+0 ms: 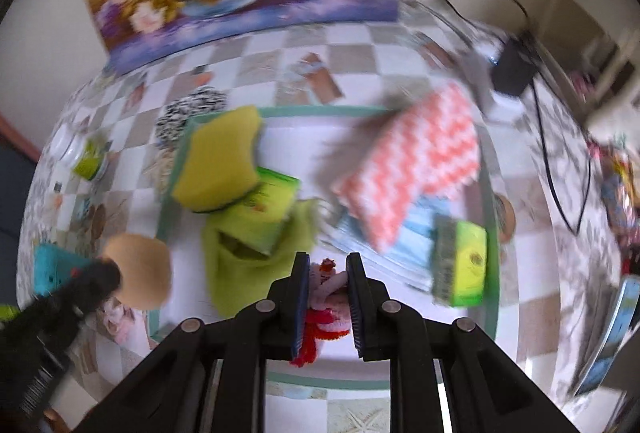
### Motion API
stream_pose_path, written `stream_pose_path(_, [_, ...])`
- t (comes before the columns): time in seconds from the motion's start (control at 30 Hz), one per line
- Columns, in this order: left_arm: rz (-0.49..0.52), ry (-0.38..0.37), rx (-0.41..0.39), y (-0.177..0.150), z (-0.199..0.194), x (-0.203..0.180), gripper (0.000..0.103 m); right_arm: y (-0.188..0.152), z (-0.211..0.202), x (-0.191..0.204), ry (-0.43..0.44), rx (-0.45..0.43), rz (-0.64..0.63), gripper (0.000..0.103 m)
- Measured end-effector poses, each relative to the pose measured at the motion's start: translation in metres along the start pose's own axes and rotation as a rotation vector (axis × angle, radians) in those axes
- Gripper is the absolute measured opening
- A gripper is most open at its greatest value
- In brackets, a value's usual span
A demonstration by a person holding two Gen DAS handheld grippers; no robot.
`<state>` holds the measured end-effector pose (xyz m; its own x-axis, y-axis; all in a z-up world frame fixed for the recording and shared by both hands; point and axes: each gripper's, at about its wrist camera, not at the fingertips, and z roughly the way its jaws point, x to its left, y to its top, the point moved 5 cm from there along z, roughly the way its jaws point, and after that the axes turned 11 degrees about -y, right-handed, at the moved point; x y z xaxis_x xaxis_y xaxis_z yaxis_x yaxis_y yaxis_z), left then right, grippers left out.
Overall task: Organize soft objects
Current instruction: 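Lift and carry the beige puff and red-pink toy over the tray with both tools, then open the left tool releasing the puff while the right tool releases the toy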
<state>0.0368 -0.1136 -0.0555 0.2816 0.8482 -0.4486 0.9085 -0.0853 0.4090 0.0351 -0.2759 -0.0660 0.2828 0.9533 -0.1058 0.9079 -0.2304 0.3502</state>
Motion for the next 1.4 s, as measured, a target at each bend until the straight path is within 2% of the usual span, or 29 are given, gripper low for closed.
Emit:
stream_pose_path(0.2, [-0.008,-0.055,0.130,-0.018,0.039,-0.011,0.014,-0.008,0.017,-0.019,-0.041,0.059,0.046,0.023])
stream_pose_path(0.37, [-0.018,-0.032,0.147,-0.021,0.048,-0.008,0.016,-0.014,0.025,-0.019,-0.027,0.089,0.049,0.023])
stream_pose_path(0.43, [-0.029,-0.034,0.148,-0.021,0.048,-0.006,0.017,-0.015,0.027,-0.018,-0.027,0.093,0.053,0.027])
stream_pose_path(0.5, [-0.037,-0.029,0.147,-0.021,0.048,-0.004,0.027,-0.017,0.026,-0.019,-0.027,0.096,0.061,0.031])
stream_pose_path(0.63, [-0.046,-0.011,0.118,-0.015,0.040,0.001,0.035,-0.015,0.024,-0.016,-0.021,0.091,0.061,0.031])
stream_pose_path(0.67, [-0.049,-0.002,0.106,-0.013,0.037,0.003,0.040,-0.014,0.024,-0.014,-0.015,0.087,0.059,0.031])
stream_pose_path(0.7, [-0.056,0.014,0.094,-0.011,0.034,0.005,0.050,-0.013,0.023,-0.012,-0.008,0.083,0.059,0.036])
stream_pose_path(0.73, [-0.065,0.036,0.081,-0.009,0.031,0.009,0.054,-0.012,0.021,-0.010,-0.002,0.078,0.058,0.048])
stream_pose_path(0.8, [-0.073,0.073,0.057,-0.006,0.026,0.015,0.063,-0.010,0.017,-0.003,0.006,0.064,0.050,0.065])
stream_pose_path(0.83, [-0.074,0.085,0.050,-0.006,0.023,0.018,0.064,-0.010,0.015,0.003,0.011,0.055,0.039,0.066])
stream_pose_path(0.87, [-0.078,0.098,0.042,-0.006,0.020,0.021,0.070,-0.009,0.015,0.006,0.015,0.053,0.030,0.067])
stream_pose_path(0.93, [-0.091,0.135,0.019,-0.004,0.015,0.028,0.078,-0.010,0.015,0.013,0.020,0.051,0.011,0.076])
stream_pose_path(1.0, [-0.108,0.158,-0.010,-0.001,0.010,0.036,0.089,-0.011,0.016,0.015,-0.010,0.044,0.010,0.085])
stream_pose_path(1.1, [-0.150,0.166,-0.051,0.002,0.001,0.046,0.097,-0.011,0.015,0.014,-0.024,0.033,0.017,0.098])
stream_pose_path(1.13, [-0.159,0.174,-0.068,0.003,-0.002,0.049,0.098,-0.011,0.014,0.014,-0.021,0.028,0.022,0.102])
stream_pose_path(1.23, [-0.170,0.201,-0.115,0.006,-0.012,0.054,0.103,-0.009,0.011,0.016,-0.019,0.010,0.016,0.103])
stream_pose_path(1.4, [-0.180,0.216,-0.170,0.008,-0.023,0.058,0.103,-0.007,0.006,0.017,-0.012,-0.009,0.014,0.103])
